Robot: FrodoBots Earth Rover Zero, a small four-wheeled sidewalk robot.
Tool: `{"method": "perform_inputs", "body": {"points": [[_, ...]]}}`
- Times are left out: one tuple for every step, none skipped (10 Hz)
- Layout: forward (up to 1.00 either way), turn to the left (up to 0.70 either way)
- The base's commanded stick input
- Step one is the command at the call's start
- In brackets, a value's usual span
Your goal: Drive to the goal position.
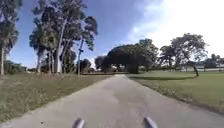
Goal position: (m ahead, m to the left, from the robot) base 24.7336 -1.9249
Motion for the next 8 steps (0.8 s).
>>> {"method": "perform_inputs", "body": {"points": [[0.85, 0.00], [0.85, 0.00], [0.85, 0.00], [0.85, 0.00], [0.85, 0.00], [0.85, 0.00], [0.85, 0.00], [0.85, 0.00]]}}
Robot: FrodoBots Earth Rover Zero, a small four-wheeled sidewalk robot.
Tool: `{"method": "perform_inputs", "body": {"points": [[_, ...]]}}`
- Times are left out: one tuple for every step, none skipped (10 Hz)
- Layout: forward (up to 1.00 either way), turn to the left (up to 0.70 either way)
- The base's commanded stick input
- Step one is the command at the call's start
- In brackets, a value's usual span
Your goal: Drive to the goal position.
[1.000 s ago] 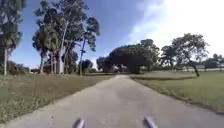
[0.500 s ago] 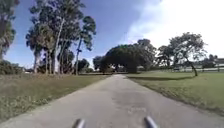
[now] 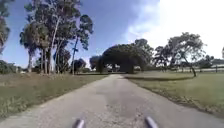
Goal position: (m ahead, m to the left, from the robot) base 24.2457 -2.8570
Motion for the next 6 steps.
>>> {"method": "perform_inputs", "body": {"points": [[0.85, 0.00], [0.85, 0.16], [0.85, 0.34], [0.85, 0.34], [0.85, 0.34], [0.85, 0.34]]}}
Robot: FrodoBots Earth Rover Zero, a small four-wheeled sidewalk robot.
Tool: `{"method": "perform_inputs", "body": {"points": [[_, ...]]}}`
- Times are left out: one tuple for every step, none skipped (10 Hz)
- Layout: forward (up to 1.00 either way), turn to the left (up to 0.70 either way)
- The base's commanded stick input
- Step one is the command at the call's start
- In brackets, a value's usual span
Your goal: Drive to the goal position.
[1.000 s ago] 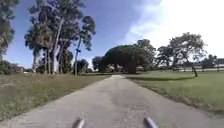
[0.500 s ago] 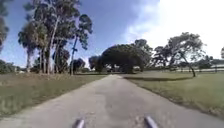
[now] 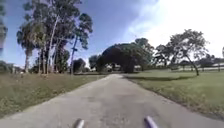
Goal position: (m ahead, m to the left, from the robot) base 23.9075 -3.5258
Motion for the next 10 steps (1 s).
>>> {"method": "perform_inputs", "body": {"points": [[0.85, 0.34], [0.85, 0.34], [0.85, 0.24], [0.85, 0.00], [0.85, 0.00], [0.85, 0.00], [0.85, 0.00], [0.85, 0.00], [0.85, 0.00], [0.85, 0.00]]}}
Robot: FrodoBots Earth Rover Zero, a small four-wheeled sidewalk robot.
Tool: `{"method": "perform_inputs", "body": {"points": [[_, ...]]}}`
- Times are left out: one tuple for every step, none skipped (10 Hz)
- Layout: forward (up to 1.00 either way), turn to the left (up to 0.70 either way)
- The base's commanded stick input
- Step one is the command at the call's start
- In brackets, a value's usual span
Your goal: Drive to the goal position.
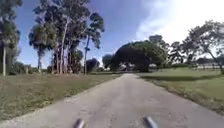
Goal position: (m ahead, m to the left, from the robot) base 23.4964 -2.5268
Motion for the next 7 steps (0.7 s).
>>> {"method": "perform_inputs", "body": {"points": [[0.85, 0.00], [0.85, 0.00], [0.85, 0.00], [0.85, 0.00], [0.85, 0.00], [0.85, 0.00], [0.85, 0.00]]}}
